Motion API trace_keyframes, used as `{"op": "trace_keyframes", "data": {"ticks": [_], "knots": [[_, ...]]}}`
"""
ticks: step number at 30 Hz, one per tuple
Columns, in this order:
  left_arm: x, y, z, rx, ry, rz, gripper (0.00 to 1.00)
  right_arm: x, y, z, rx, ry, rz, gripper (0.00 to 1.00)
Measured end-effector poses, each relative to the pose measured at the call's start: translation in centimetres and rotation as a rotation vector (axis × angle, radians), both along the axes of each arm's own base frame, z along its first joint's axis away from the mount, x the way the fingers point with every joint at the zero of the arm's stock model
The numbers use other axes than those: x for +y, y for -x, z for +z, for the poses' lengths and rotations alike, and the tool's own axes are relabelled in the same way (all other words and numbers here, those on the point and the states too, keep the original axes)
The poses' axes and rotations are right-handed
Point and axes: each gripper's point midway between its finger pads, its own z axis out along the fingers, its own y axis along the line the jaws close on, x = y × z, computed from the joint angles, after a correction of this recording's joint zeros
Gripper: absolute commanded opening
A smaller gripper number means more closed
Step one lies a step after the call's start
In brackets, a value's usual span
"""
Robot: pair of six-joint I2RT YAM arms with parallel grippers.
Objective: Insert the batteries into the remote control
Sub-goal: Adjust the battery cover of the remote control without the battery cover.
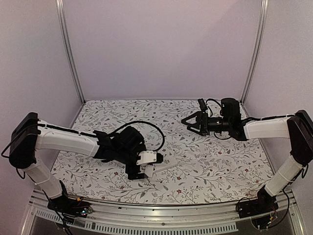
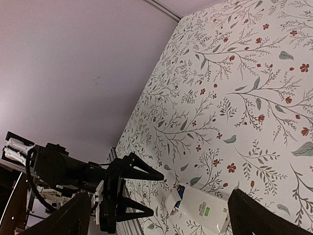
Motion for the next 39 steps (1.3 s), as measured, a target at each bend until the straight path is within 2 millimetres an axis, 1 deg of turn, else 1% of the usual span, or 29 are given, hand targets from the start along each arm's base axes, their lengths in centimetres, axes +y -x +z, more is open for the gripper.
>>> {"op": "trace_keyframes", "data": {"ticks": [7,9,16,20,24,31,37,39], "knots": [[0.3,0.1,-3.3,0.003,-0.091,-0.015,1.0,-0.5,0.0,-0.5,0.01,0.002,-0.004,0.99],[0.5,0.0,-3.8,0.003,-0.106,-0.01,1.0,-0.5,0.0,-0.4,0.011,0.001,-0.002,0.99],[-0.2,-1.0,-3.6,-0.039,-0.106,0.002,0.99,-0.4,0.1,-0.4,0.011,-0.002,0.006,0.99],[-0.7,-1.4,-3.6,-0.034,-0.1,0.01,0.93,-0.5,0.1,-0.4,0.012,-0.003,0.005,0.99],[-0.9,-1.7,-3.7,-0.022,-0.095,0.023,0.85,-0.6,0.0,-0.4,0.012,-0.003,0.001,0.99],[-1.3,-1.8,-3.8,0.013,-0.073,0.047,0.76,-0.6,-0.1,-0.2,0.003,-0.009,0.004,0.99],[-1.4,-2.4,-3.4,0.039,-0.046,0.08,0.75,-0.6,-0.1,0.0,-0.003,-0.016,0.007,0.99],[-1.3,-2.5,-3.4,0.05,-0.04,0.089,0.78,-0.5,0.0,0.0,-0.002,-0.017,0.008,0.99]]}}
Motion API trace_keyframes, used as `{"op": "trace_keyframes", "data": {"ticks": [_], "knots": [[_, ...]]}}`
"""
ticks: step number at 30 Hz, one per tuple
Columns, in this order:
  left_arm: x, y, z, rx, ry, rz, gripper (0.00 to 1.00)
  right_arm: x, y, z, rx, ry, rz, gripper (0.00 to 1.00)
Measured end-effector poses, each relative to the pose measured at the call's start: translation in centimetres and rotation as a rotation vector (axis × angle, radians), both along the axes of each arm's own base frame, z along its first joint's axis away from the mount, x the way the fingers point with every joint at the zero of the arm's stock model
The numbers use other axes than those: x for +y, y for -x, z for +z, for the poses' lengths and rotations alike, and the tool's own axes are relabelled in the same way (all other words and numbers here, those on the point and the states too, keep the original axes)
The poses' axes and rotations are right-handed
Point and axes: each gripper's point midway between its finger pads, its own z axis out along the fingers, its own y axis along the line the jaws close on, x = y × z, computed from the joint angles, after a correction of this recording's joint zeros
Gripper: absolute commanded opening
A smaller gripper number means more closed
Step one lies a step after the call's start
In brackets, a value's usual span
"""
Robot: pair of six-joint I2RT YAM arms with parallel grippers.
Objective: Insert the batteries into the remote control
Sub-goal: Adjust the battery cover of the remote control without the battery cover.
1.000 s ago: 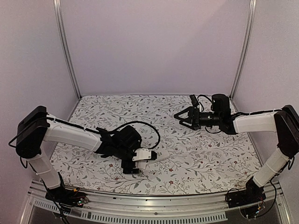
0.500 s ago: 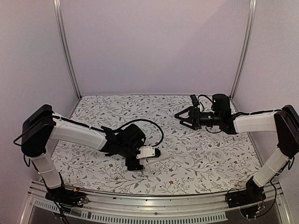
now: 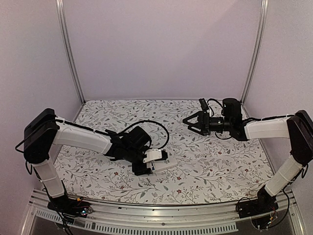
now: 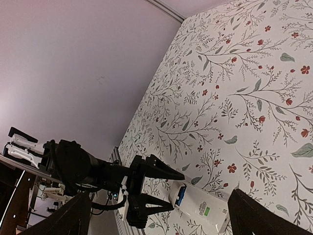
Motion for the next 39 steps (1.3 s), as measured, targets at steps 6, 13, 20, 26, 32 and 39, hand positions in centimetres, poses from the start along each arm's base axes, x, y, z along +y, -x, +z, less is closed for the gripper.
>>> {"op": "trace_keyframes", "data": {"ticks": [6,13,20,26,32,39], "knots": [[-0.1,-0.2,0.1,0.015,0.018,0.021,0.85,0.1,0.0,0.2,-0.004,-0.007,0.005,0.99],[-1.1,-0.4,2.4,0.01,0.107,0.044,0.91,0.2,0.0,-0.3,0.013,-0.009,0.009,0.96],[-0.7,-1.0,7.7,0.008,0.316,0.198,1.0,0.2,0.2,-0.8,0.038,-0.005,0.009,0.77],[2.3,-1.8,12.0,0.051,0.571,0.543,0.99,1.6,1.5,-1.9,0.074,0.034,0.057,0.56],[6.0,-1.7,12.0,0.223,0.791,0.859,0.67,5.0,3.5,-1.9,0.076,0.081,0.165,0.37],[9.5,0.1,6.8,0.387,0.813,1.135,0.53,9.4,6.2,-2.9,0.089,0.121,0.297,0.21]]}}
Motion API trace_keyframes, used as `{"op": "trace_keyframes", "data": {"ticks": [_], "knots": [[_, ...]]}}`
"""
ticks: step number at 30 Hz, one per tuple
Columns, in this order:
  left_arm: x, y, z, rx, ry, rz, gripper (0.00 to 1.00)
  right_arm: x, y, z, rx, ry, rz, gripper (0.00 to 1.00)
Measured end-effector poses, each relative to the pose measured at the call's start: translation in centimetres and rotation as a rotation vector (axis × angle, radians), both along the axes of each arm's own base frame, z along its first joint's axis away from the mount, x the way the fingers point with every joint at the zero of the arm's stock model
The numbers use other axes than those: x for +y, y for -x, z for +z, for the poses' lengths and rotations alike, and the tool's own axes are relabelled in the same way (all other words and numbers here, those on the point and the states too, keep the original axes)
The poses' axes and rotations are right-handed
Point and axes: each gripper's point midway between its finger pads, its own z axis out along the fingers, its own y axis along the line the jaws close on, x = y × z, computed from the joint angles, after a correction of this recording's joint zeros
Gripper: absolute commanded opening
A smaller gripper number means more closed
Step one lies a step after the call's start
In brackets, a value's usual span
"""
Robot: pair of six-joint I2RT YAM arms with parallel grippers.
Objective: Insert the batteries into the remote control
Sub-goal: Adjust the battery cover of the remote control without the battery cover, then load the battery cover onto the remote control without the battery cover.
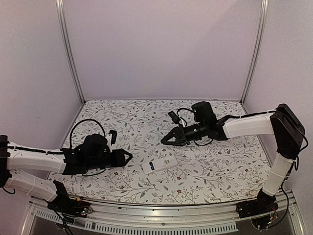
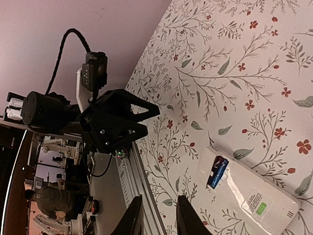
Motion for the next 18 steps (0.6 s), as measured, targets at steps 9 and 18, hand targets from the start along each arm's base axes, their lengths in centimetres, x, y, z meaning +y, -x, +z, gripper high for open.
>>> {"op": "trace_keyframes", "data": {"ticks": [9,18], "knots": [[-0.7,0.4,-3.7,0.126,0.007,0.059,0.39,3.8,3.1,-3.1,0.074,0.068,0.125,0.12],[-2.3,0.5,-6.4,0.196,0.037,0.049,0.32,6.4,5.8,-4.9,0.116,0.117,0.207,0.08]]}}
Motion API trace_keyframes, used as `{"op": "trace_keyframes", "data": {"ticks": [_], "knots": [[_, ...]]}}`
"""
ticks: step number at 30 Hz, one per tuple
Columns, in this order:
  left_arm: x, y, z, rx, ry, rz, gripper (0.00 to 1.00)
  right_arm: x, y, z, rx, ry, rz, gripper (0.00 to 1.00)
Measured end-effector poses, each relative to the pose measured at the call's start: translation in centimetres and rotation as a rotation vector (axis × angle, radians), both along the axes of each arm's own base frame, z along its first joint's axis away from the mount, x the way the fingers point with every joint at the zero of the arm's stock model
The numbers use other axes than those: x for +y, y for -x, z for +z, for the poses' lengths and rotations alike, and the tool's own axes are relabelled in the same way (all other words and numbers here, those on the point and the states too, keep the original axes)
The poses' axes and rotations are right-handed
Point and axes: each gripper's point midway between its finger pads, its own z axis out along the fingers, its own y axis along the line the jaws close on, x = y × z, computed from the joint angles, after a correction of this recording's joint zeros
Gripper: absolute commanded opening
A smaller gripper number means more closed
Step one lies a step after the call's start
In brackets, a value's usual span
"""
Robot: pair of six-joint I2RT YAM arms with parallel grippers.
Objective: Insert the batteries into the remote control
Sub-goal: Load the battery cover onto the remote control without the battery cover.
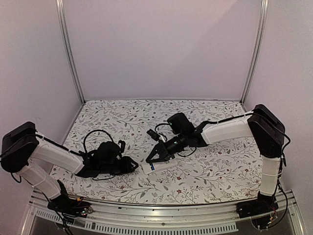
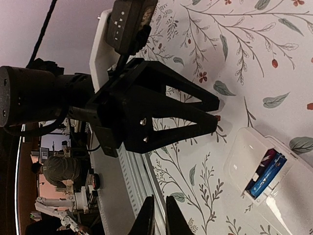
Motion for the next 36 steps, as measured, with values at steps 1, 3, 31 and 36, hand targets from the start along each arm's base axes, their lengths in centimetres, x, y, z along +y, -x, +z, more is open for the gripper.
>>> {"op": "trace_keyframes", "data": {"ticks": [1,3,31,36], "knots": [[-0.2,0.1,-0.3,0.006,0.002,-0.007,0.31,0.2,0.2,-0.5,0.009,0.011,0.007,0.08],[-0.8,0.4,-0.8,0.017,0.01,-0.024,0.31,0.2,0.5,-1.6,0.024,0.037,0.015,0.07],[-3.6,0.9,-1.0,0.041,0.111,-0.082,0.26,0.6,-0.8,-7.5,0.03,0.208,-0.002,0.04],[-3.9,0.7,-1.0,0.041,0.115,-0.085,0.26,0.6,-1.3,-7.4,0.001,0.228,-0.01,0.03]]}}
